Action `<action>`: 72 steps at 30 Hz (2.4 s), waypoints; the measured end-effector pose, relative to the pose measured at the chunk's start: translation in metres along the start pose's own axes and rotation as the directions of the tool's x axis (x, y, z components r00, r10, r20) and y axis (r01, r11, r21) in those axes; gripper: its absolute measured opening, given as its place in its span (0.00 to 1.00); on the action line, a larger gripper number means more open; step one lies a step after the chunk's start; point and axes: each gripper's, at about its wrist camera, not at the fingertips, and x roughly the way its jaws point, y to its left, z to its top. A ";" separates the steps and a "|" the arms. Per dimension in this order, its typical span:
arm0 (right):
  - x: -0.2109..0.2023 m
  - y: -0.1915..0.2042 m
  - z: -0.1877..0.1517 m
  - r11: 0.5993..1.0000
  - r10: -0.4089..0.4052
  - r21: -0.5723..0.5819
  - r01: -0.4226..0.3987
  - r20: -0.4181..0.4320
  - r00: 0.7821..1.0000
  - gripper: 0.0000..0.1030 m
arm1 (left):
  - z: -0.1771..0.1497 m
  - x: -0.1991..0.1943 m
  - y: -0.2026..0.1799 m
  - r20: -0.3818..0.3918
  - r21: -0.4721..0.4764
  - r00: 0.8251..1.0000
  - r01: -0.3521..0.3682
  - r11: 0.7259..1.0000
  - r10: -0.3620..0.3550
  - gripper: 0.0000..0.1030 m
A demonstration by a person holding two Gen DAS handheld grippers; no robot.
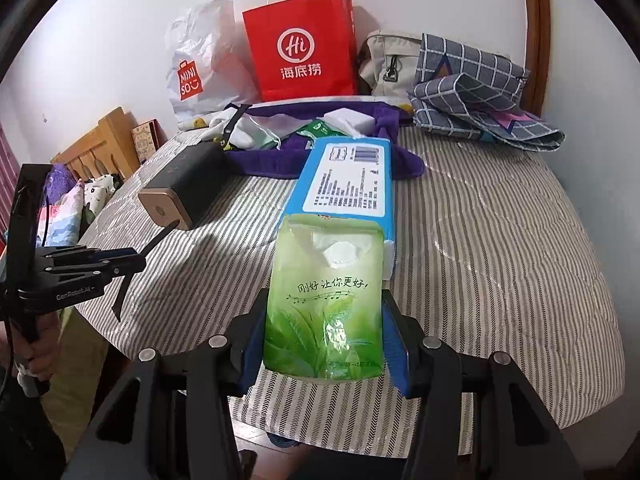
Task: Organize soft objects
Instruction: 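Carry the green pack with the right tool while the left tool carries the strap toward the towel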
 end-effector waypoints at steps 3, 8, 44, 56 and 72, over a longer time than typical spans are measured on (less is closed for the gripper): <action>-0.005 0.004 0.003 1.000 -0.005 -0.007 0.005 0.005 1.000 0.49 | 0.001 -0.009 0.004 0.021 -0.009 1.000 -0.001 1.000 0.001 0.19; -0.013 0.009 0.011 1.000 -0.008 -0.014 0.008 0.020 1.000 0.49 | 0.007 -0.024 0.008 0.053 -0.022 0.999 0.001 1.000 0.000 0.19; 0.016 0.009 0.114 0.999 0.011 -0.043 -0.007 0.089 0.996 0.49 | 0.112 -0.024 0.033 0.147 -0.050 0.989 -0.012 0.999 0.020 0.19; 0.039 0.000 0.146 1.000 0.016 -0.024 -0.014 0.104 0.994 0.49 | 0.149 -0.012 0.040 0.169 -0.053 0.985 -0.019 0.998 0.028 0.19; 0.083 -0.007 0.179 0.999 0.041 -0.024 -0.039 0.080 0.996 0.49 | 0.194 0.016 0.051 0.172 -0.080 0.985 -0.007 0.997 0.020 0.19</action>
